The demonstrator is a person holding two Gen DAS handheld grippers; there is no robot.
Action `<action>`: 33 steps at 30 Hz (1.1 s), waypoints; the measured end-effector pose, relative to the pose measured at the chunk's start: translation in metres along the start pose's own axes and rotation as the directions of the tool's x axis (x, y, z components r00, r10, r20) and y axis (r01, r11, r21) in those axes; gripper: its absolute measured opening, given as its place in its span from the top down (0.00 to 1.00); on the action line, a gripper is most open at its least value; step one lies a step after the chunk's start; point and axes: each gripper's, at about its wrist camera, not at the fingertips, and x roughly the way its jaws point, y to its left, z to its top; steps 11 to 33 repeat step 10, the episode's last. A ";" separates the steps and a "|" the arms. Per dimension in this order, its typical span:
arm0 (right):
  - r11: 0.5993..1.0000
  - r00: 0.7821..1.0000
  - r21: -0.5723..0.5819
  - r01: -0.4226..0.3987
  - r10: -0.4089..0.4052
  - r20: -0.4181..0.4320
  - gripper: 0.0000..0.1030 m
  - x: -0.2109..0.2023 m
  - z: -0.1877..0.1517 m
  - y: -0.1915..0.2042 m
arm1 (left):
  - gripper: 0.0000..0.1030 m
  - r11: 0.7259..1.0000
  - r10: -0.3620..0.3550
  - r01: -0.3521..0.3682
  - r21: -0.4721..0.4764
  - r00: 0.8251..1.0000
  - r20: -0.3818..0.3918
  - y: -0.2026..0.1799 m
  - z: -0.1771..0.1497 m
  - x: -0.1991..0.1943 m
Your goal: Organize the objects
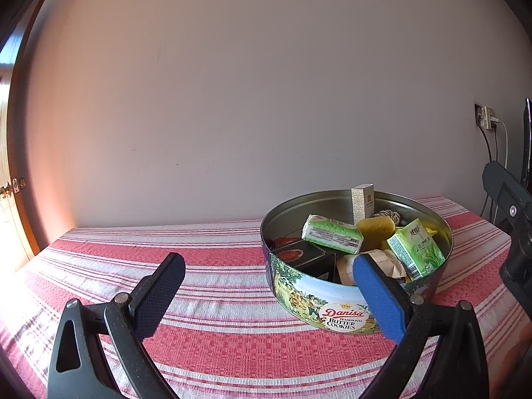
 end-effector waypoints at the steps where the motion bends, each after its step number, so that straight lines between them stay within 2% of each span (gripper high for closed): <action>1: 1.000 1.000 -0.001 0.000 0.000 -0.001 0.00 0.000 0.000 0.000 | 0.01 1.000 0.003 -0.003 -0.004 1.000 -0.003 0.001 0.000 0.000; 8: 1.000 1.000 0.003 0.008 -0.008 -0.012 0.00 0.002 -0.001 -0.003 | 0.01 1.000 -0.006 0.005 -0.011 1.000 -0.026 0.004 0.000 0.003; 10: 0.999 0.999 0.006 0.032 -0.032 -0.020 0.00 0.003 -0.001 -0.004 | 0.01 1.000 -0.007 0.006 -0.014 0.999 -0.038 0.004 0.000 0.005; 33: 0.999 0.999 0.006 0.032 -0.032 -0.020 0.00 0.003 -0.001 -0.004 | 0.01 1.000 -0.007 0.006 -0.014 0.999 -0.038 0.004 0.000 0.005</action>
